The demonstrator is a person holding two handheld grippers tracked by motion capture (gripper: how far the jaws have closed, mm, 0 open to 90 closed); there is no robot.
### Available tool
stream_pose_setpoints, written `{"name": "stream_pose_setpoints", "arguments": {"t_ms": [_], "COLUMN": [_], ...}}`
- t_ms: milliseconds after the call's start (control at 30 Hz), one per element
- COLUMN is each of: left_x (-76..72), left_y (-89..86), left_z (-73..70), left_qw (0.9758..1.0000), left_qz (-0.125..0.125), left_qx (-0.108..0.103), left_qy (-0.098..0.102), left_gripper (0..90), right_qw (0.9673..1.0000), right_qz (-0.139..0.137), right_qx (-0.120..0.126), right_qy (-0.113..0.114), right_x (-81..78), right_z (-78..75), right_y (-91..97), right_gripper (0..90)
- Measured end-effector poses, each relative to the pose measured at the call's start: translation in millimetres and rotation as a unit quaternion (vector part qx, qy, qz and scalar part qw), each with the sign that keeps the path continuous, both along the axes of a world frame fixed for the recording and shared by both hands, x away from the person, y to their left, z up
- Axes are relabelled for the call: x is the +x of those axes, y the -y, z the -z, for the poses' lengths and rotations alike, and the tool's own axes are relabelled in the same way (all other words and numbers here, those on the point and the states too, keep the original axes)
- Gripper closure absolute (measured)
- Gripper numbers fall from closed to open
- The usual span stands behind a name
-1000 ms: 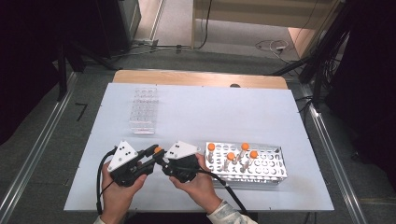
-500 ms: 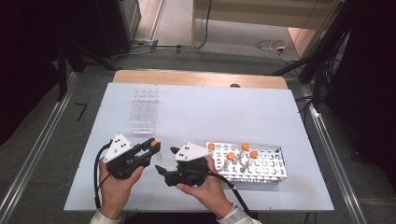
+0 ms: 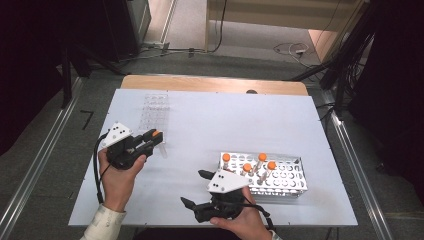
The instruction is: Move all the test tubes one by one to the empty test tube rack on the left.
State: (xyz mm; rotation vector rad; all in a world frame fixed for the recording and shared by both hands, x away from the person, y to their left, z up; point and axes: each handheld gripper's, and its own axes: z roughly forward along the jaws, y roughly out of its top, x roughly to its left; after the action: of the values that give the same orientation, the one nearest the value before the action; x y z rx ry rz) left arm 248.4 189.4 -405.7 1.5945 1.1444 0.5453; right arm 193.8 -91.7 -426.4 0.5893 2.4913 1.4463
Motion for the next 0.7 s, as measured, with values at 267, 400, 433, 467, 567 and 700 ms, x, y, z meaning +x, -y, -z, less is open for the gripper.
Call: {"name": "stream_pose_setpoints", "arguments": {"t_ms": [267,400,433,467,567,700], "left_x": [17.8,27.9,30.7,33.1,39.7,48.1], "left_y": [-0.1,0.4,0.2,0.1,-1.3,-4.5], "left_z": [-13.3,-19.2,-20.5,-21.8,-24.9,-27.0], "left_qw": [0.9999,0.9997,0.9996,0.9996,0.9994,0.9991], "left_qz": [-0.009,-0.016,-0.017,-0.019,-0.024,-0.034], "left_qx": [0.012,0.019,0.021,0.022,0.025,0.025], "left_qy": [0.003,0.004,0.006,0.006,0.006,0.008], "left_gripper": [70.4,70.4,70.4,70.4,70.4,70.4], "right_qw": [0.9999,1.0,1.0,1.0,1.0,1.0], "right_qz": [-0.002,0.0,0.0,0.0,0.001,0.001], "right_qx": [-0.009,-0.006,-0.006,-0.006,-0.006,-0.006], "right_qy": [-0.004,-0.003,-0.003,-0.003,-0.004,-0.003], "right_x": [-6.3,-6.4,-6.3,-6.2,-6.1,-5.5], "right_z": [6.4,5.8,5.8,5.9,6.4,6.3], "right_y": [6.5,7.3,7.4,7.4,7.4,7.5], "right_gripper": [15.4,15.5,15.5,15.5,15.6,15.6]}}
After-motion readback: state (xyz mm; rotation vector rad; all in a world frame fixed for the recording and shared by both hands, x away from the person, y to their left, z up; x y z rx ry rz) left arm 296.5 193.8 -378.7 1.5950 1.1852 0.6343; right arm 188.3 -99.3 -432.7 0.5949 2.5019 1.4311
